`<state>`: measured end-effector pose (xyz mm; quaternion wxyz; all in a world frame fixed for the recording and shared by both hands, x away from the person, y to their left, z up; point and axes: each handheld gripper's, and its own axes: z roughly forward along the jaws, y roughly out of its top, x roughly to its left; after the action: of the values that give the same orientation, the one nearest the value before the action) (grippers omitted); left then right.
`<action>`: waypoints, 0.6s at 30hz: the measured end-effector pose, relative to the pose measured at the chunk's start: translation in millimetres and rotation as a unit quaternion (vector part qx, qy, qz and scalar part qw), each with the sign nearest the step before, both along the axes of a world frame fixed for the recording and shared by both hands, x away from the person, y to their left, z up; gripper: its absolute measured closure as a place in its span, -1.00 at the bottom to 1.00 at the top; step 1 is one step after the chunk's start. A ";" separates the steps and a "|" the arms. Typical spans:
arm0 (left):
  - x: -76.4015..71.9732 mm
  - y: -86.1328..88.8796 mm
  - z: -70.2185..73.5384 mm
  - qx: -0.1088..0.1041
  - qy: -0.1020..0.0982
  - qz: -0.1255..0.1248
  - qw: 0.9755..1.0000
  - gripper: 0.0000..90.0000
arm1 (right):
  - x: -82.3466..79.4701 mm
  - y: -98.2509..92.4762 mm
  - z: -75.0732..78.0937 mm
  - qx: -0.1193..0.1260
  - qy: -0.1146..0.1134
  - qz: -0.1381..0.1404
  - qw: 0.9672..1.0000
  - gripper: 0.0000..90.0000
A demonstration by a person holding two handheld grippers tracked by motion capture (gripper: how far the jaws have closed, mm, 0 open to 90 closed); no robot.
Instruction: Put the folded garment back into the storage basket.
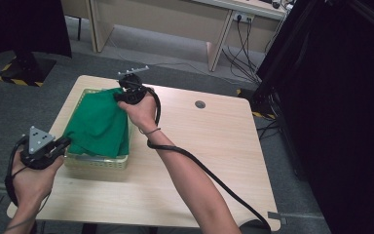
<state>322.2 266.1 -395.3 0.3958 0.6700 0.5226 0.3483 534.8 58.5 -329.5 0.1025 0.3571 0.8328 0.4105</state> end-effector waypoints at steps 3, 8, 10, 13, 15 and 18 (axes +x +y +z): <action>-0.1 0.8 -1.2 0.001 0.001 0.001 1.000 0.91 | -0.1 0.7 -0.9 0.001 0.001 0.000 1.000 0.74; 0.6 0.8 -4.1 0.002 0.006 0.001 1.000 0.91 | -0.5 1.4 -2.6 0.000 0.003 -0.001 1.000 0.74; 0.8 1.3 -5.3 0.002 0.007 0.001 1.000 0.91 | -0.4 1.5 -3.3 -0.001 0.002 0.000 1.000 0.74; 1.2 1.9 -6.1 0.002 0.008 0.003 1.000 0.91 | -0.9 2.0 -3.9 -0.002 0.004 0.000 1.000 0.74; 1.3 2.0 -6.2 0.002 0.008 0.003 1.000 0.91 | -0.6 2.0 -4.5 -0.002 0.003 0.000 1.000 0.74; 1.5 1.8 -6.6 0.003 0.009 0.003 1.000 0.91 | -0.5 2.1 -4.9 -0.003 0.004 -0.001 1.000 0.74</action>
<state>323.8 267.9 -401.9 0.3884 0.6728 0.5267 0.3450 534.3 60.6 -334.5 0.0999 0.3592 0.8340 0.4067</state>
